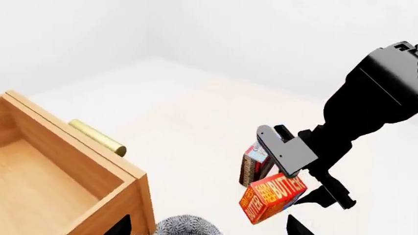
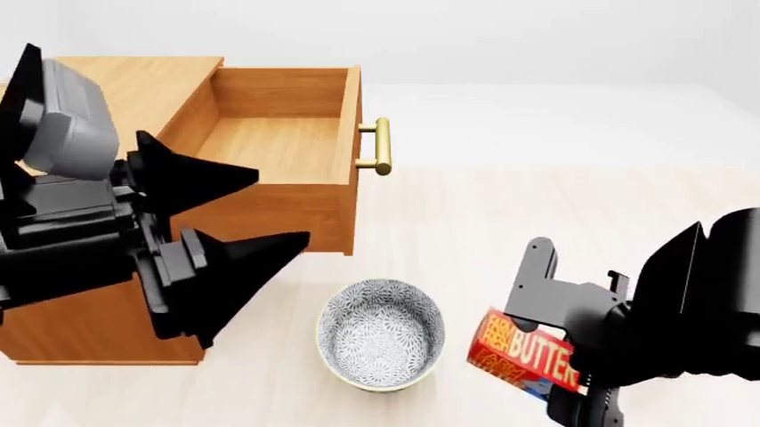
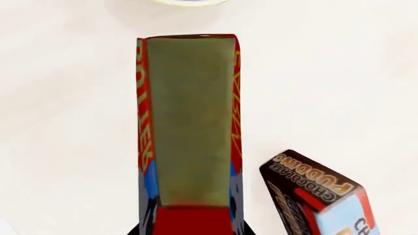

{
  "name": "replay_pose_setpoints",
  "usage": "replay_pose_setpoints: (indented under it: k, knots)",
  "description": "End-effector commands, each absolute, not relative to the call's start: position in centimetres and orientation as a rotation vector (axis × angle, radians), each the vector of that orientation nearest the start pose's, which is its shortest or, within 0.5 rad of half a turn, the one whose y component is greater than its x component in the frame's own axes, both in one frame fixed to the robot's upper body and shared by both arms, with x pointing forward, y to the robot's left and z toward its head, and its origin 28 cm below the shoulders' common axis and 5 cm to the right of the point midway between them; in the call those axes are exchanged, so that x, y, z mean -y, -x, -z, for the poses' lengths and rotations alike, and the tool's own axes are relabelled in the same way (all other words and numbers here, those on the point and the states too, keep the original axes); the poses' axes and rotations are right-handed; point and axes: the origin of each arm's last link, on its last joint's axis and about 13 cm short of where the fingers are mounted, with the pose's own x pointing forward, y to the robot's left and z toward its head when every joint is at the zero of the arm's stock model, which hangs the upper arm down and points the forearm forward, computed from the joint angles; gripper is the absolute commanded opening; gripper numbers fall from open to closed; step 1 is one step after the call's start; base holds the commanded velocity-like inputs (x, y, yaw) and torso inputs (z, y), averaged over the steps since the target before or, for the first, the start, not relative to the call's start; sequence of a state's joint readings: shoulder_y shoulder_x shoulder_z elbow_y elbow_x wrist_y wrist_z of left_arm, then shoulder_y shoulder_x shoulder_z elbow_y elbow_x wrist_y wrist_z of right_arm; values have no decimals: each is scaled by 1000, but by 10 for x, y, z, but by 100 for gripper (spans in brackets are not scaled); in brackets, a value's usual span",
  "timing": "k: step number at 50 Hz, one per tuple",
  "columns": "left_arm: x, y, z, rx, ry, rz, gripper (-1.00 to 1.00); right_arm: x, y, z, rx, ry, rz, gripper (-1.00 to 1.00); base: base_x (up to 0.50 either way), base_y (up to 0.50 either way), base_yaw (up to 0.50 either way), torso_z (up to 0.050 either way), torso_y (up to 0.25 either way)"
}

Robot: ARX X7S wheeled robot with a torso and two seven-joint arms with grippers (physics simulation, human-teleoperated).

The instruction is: Put the butter at the back in the top drawer of the cabinet and close it.

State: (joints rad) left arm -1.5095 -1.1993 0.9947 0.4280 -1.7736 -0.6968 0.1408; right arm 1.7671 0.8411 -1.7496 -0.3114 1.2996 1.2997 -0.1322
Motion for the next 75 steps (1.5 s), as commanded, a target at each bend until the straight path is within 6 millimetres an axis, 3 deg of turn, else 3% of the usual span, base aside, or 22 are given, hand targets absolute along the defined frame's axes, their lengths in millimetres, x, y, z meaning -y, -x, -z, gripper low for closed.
replay_pose_setpoints:
  k: [1, 22, 75]
  knots:
    - [-293, -230, -312, -267, -230, 1068, 100, 175, -256, -267, -998, 950, -704, -100, 0, 0, 0, 0, 0]
    - [-284, -255, -306, -372, -350, 1272, 100, 168, -251, -294, -856, 964, -772, -100, 0, 0, 0, 0, 1]
    - [-236, -292, -279, -417, -524, 1437, 100, 145, -240, -307, -744, 1045, -884, -100, 0, 0, 0, 0, 1]
